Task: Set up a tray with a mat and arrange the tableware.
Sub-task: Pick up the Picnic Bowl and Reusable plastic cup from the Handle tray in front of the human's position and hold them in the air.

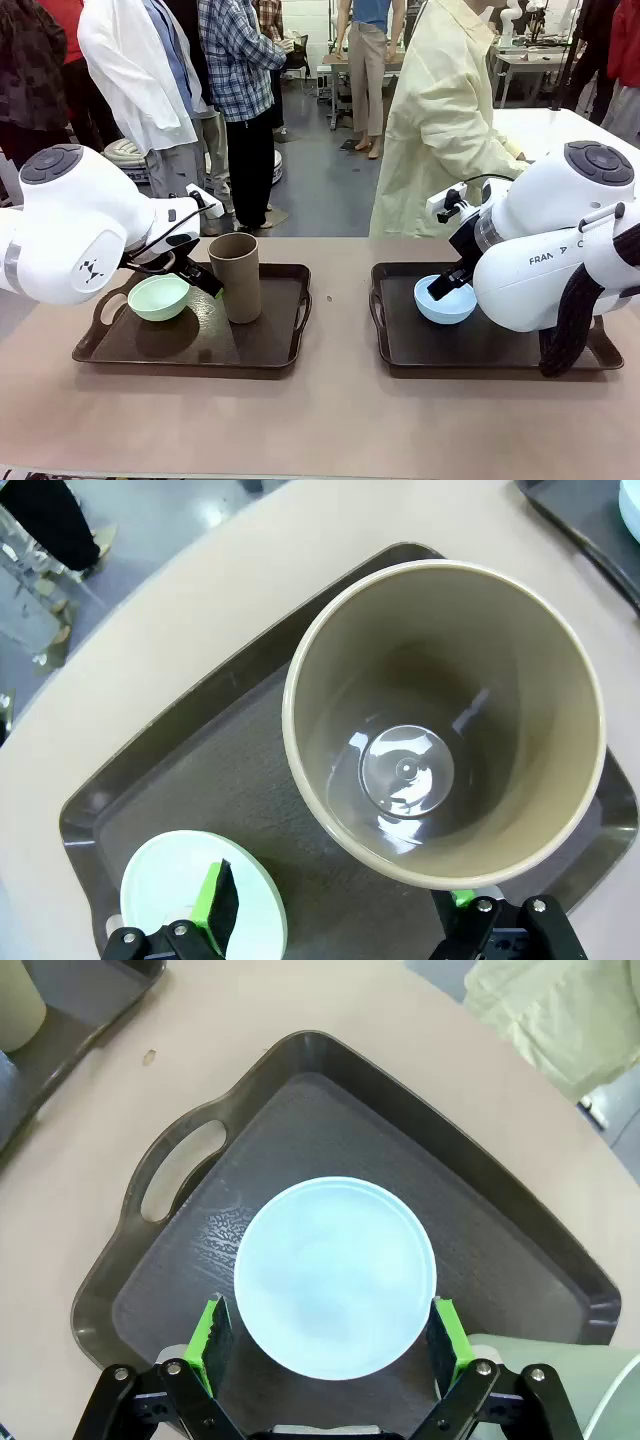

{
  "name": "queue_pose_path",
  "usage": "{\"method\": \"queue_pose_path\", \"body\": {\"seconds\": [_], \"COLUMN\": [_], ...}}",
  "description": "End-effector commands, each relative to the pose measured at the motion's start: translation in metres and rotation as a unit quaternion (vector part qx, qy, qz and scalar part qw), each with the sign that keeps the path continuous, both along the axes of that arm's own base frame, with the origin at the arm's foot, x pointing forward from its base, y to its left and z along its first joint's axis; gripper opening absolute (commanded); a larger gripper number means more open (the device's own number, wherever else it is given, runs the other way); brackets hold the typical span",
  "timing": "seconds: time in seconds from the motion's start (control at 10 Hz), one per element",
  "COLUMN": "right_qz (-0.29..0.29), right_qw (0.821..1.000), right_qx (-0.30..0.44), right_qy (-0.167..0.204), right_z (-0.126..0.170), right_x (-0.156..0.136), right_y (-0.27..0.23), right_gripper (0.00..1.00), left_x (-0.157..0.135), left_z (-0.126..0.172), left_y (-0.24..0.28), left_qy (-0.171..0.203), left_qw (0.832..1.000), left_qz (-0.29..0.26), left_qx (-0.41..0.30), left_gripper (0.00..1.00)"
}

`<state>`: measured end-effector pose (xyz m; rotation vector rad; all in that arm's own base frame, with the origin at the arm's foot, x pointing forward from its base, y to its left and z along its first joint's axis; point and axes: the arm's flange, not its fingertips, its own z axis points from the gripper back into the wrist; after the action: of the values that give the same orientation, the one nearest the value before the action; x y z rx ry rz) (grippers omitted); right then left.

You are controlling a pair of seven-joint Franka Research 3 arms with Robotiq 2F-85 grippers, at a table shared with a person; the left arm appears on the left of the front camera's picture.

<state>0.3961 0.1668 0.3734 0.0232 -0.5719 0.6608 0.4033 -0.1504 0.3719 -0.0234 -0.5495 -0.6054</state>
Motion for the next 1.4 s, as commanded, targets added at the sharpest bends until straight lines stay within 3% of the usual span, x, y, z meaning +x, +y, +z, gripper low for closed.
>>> {"method": "queue_pose_path", "body": {"seconds": [0.0,1.3], "right_qz": [0.0,0.0], "right_qw": [1.0,1.0], "right_qx": [0.0,0.0], "right_qy": [0.0,0.0], "right_z": [0.0,0.0], "right_x": [0.0,0.0], "right_y": [0.0,-0.0001], "right_gripper": [1.0,1.0], "left_x": [-0.0001,-0.0001], "left_z": [0.0,0.0], "left_y": [-0.0001,-0.0002], "left_qy": [0.0,0.0], "left_qw": [1.0,1.0], "left_qz": [0.0,0.0], "left_qx": [0.0,0.0], "left_gripper": [1.0,1.0]}}
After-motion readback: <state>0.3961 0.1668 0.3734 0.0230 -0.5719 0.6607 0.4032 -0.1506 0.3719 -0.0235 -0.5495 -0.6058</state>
